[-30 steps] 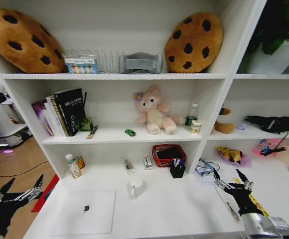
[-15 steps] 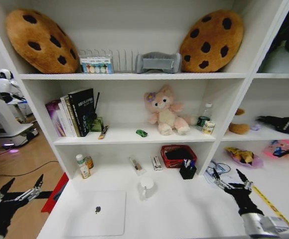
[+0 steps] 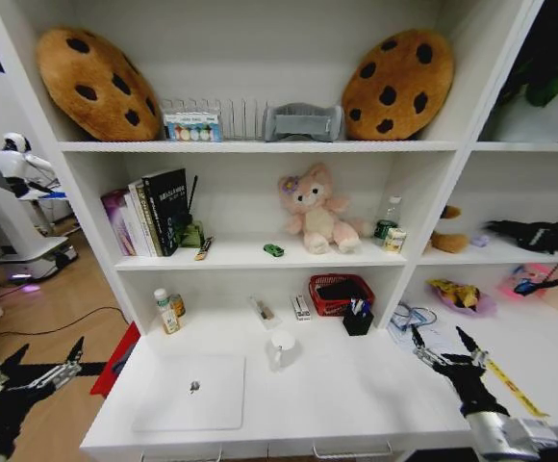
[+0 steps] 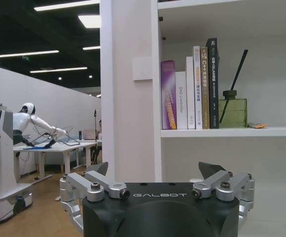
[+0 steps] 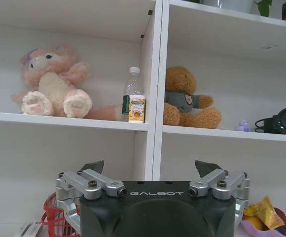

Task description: Organize the objects on the table.

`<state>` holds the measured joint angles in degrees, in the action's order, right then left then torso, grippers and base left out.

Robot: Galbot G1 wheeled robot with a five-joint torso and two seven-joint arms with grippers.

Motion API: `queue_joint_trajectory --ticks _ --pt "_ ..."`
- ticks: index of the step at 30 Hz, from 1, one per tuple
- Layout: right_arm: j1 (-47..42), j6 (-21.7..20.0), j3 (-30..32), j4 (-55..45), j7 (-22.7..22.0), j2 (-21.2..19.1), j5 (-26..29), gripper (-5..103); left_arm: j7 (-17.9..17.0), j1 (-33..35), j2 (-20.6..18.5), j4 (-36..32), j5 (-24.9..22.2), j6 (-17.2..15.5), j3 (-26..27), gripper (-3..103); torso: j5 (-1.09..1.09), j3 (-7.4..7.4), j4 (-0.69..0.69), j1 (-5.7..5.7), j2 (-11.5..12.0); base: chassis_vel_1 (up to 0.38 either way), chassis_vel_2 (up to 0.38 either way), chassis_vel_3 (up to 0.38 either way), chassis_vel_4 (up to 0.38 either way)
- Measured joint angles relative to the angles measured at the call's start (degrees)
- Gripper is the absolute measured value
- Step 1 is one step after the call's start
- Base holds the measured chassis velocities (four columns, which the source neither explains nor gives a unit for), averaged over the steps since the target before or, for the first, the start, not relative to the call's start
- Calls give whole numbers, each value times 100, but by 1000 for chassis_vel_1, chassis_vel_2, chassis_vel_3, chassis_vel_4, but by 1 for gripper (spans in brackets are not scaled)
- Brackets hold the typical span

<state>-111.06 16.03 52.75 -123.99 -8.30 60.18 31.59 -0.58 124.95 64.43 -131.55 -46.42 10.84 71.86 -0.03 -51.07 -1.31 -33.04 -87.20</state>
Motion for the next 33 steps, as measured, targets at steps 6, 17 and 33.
queue_joint_trajectory --ticks 6,17,33 --pt "0 0 0 0 -1 0 0 100 0 0 0 -1 0 0 0 100 4 0 -1 0 0 264 -258 -274 264" --pt "-1 0 0 0 0 0 0 100 -1 0 1 0 0 1 0 100 -2 2 -1 3 -2 343 -343 -344 342" --pt "3 1 -1 -3 1 0 -1 100 -5 2 2 1 0 1 3 100 1 3 10 4 -4 282 -267 -285 296"
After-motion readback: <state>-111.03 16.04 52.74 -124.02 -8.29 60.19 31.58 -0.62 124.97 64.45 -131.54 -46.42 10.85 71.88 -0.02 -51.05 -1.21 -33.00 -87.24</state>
